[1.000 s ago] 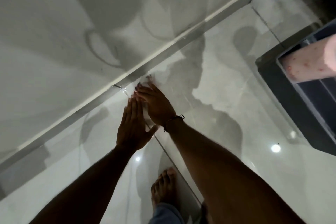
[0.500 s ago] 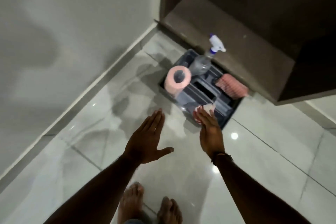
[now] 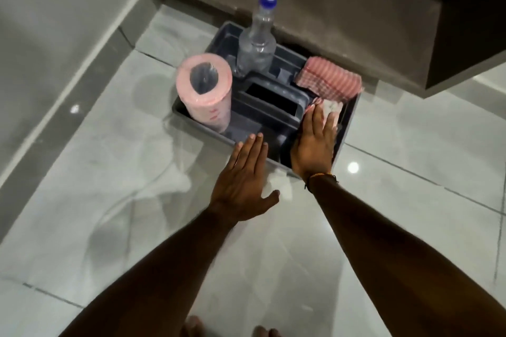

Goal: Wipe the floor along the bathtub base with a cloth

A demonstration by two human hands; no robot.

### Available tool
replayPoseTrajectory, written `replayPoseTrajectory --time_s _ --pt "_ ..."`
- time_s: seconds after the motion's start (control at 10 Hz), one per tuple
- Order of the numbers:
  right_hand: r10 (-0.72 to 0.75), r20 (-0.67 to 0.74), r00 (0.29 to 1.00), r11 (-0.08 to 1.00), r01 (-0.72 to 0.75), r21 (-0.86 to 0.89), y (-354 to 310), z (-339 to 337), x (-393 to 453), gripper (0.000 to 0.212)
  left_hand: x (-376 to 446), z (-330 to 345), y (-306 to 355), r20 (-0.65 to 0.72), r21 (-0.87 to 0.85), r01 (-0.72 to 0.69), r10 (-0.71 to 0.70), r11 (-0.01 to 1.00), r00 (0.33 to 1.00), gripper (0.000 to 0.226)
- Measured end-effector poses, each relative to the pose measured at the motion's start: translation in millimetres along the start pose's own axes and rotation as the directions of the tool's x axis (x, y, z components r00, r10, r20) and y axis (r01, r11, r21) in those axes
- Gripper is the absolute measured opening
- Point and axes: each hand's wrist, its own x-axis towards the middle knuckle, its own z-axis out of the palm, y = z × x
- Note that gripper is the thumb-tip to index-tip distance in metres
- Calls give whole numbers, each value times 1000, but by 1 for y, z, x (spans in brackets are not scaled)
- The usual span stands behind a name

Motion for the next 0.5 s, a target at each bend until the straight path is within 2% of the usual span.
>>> replayPoseTrajectory --time_s 0.1,0.3,0.5 --pt "12 30 999 998 -10 -65 1 5 1 81 2 1 -3 8 24 -10 10 1000 1000 109" --pt "68 68 995 996 -64 -56 -7 -5 11 93 -1 -7 -3 32 40 -37 36 999 999 109" --pt "81 117 990 995 -74 -63 -14 -27 10 93 -8 -33 -9 28 -15 -38 38 999 999 110"
